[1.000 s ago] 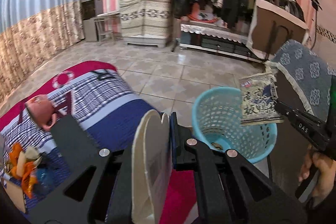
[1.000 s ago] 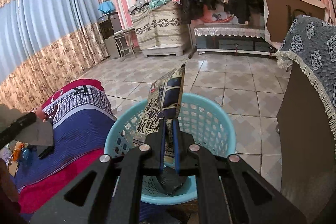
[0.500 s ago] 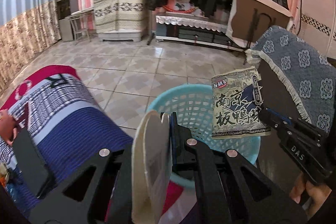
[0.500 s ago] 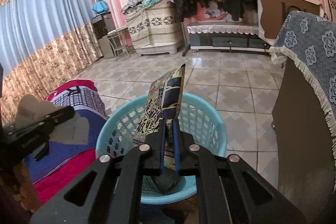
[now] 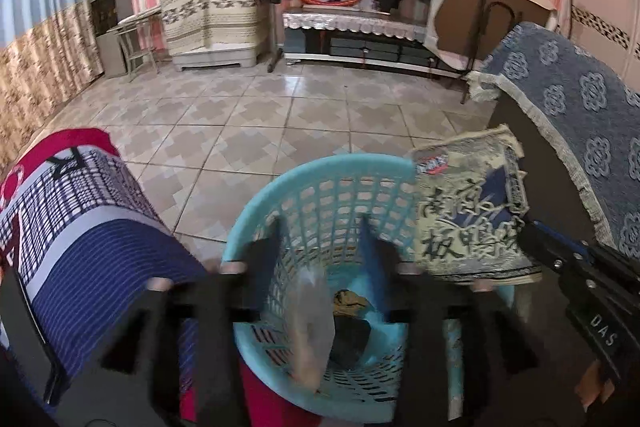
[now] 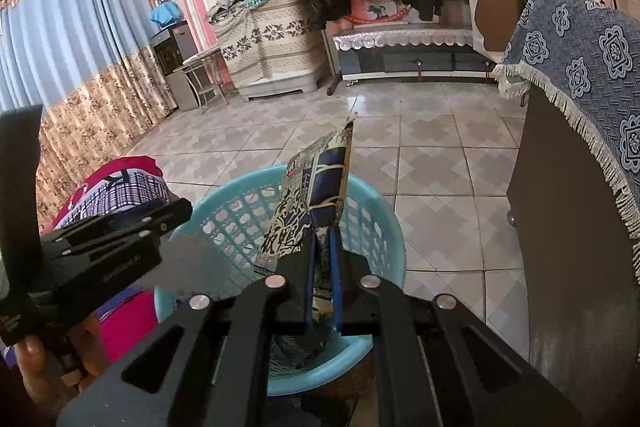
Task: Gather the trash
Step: 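Carry both items to the blue wastebasket and release them inside, then move both open tools back over the bed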
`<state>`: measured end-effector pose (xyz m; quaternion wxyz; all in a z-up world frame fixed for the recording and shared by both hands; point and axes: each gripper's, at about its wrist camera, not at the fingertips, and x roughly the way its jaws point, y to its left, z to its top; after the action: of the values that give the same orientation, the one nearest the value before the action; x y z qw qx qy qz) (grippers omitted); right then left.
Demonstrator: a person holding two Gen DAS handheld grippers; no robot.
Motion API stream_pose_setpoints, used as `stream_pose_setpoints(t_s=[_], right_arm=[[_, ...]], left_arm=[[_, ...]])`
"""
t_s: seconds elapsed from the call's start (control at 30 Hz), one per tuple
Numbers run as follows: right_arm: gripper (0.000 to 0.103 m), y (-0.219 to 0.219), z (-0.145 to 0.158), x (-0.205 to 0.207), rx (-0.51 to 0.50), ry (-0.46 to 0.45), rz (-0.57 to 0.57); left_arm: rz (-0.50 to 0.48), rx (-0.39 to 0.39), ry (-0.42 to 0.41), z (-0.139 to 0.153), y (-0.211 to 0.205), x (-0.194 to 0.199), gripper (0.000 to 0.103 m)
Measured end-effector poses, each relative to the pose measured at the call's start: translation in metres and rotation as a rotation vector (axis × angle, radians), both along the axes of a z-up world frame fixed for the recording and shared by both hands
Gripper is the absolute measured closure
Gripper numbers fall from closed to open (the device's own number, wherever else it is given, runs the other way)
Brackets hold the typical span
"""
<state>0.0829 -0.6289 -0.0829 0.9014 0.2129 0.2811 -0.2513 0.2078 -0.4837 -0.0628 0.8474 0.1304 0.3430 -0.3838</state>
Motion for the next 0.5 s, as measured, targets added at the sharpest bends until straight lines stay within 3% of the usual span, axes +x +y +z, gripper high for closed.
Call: stream_pose_setpoints(t_s=[0.1, 0.27, 0.5], right_arm=[[0.096, 0.0, 0.0, 0.003, 0.002, 0.004, 0.001], [0.095, 0.008, 0.0, 0.012, -0.017, 0.021, 0.018], [0.089, 0.024, -0.003, 0.029, -0.052, 0.036, 0.038]], left_arm=[[0.028, -0.006, -0.004, 0.001, 0.008, 0.006, 0.046], [0.118, -0.029, -0.081, 0.016, 0.033, 0.012, 0.018], [0.232, -0.023, -0.138, 0.03, 0.085, 0.021, 0.01]])
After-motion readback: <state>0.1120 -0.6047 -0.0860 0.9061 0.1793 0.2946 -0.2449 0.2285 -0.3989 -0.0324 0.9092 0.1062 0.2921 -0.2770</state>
